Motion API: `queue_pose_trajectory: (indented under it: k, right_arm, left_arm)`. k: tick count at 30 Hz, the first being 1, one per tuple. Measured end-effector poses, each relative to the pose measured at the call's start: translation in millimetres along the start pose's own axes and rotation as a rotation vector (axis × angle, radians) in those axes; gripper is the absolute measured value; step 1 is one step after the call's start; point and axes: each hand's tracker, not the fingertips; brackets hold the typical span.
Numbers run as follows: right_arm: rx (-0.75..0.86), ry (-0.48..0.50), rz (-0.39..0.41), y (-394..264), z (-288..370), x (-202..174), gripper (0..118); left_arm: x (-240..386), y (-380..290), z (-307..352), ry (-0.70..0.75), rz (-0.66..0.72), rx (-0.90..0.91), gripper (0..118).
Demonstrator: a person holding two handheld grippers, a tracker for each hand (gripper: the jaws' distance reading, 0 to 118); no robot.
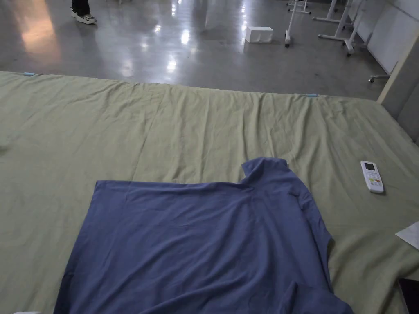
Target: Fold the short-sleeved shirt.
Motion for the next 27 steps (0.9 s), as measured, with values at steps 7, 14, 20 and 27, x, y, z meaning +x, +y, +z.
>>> queue_pose_trajectory:
  k: [7, 14, 20, 27]
  right_arm:
    - [0.021, 0.012, 0.084, 4.6, 19.1, -8.8, 11]
    - [0.118, -0.010, 0.126, 7.1, 38.7, -11.0, 11]
    - [0.197, 0.014, 0.093, 42.3, 58.9, -8.3, 11]
    - [0.280, 0.024, 0.099, 124.1, 50.5, -11.2, 11]
  left_arm:
    - [4.7, 1.4, 2.3, 0.002, 0.006, 0.016, 6]
    - [-4.8, 3.6, 17.9, -0.014, 0.039, 0.111, 6]
    - [-5.1, 35.6, 32.7, -0.037, 0.044, 0.199, 6]
    - [-7.9, 108.6, 12.1, -0.024, 0.020, 0.264, 6]
